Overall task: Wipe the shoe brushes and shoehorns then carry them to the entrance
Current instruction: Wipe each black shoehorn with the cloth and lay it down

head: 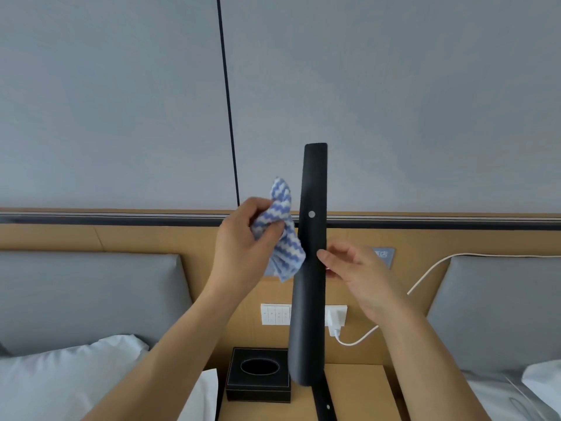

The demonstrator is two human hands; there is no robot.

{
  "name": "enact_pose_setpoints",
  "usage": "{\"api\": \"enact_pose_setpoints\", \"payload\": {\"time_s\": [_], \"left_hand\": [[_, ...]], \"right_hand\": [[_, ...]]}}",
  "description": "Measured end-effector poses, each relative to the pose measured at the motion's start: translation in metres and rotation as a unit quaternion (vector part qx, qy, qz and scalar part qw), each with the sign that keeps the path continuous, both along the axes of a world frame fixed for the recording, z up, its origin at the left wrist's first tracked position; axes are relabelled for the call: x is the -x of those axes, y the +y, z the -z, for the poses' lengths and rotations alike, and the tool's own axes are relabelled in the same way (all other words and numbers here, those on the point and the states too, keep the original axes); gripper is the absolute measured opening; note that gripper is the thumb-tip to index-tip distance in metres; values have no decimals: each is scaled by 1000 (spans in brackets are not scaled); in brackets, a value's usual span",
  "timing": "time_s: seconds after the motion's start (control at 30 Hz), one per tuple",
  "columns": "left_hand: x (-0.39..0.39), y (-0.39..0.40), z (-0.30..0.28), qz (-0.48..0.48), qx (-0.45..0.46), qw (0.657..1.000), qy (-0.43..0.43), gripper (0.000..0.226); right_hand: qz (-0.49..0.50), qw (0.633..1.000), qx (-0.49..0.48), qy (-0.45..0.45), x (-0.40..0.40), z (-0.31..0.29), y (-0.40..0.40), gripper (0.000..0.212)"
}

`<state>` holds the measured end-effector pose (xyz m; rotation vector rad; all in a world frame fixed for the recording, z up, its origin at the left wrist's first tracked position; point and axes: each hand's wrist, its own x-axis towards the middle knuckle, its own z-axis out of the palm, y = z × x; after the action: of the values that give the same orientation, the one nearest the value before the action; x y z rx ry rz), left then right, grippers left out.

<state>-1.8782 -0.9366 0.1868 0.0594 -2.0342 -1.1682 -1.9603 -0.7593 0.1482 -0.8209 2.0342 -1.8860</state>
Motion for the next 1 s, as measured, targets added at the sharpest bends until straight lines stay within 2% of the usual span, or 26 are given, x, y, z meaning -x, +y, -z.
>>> {"api": "enact_pose_setpoints", "payload": {"time_s": [0.07,0.17,0.37,0.53,0.7,0.87,1.0], "left_hand": [[2,6,-11,-16,53,998,34,21],[7,12,-18,-40,166,983,63,28],[10,17,-4,-43,308,949,55,36],[12,13,-9,-39,297,952,62,37],[29,-3,-53,-88,286,952,64,40],[47,-11,-96,-119,308,942,60,38],[53,-8,-106,-122,335,932,62,39]], "right_hand": [[-32,998,50,-31,-2,-3,-5,23],[-61,995,83,-12,-5,-5,-11,29],[-69,991,114,-22,-2,-6,-9,37],[-80,992,97,-20,-2,0,-6,38],[-100,992,77,-7,-5,-2,-11,40],[-99,992,75,-3,-4,-7,-15,40],[-87,993,79,0,-1,-11,-13,36]]}}
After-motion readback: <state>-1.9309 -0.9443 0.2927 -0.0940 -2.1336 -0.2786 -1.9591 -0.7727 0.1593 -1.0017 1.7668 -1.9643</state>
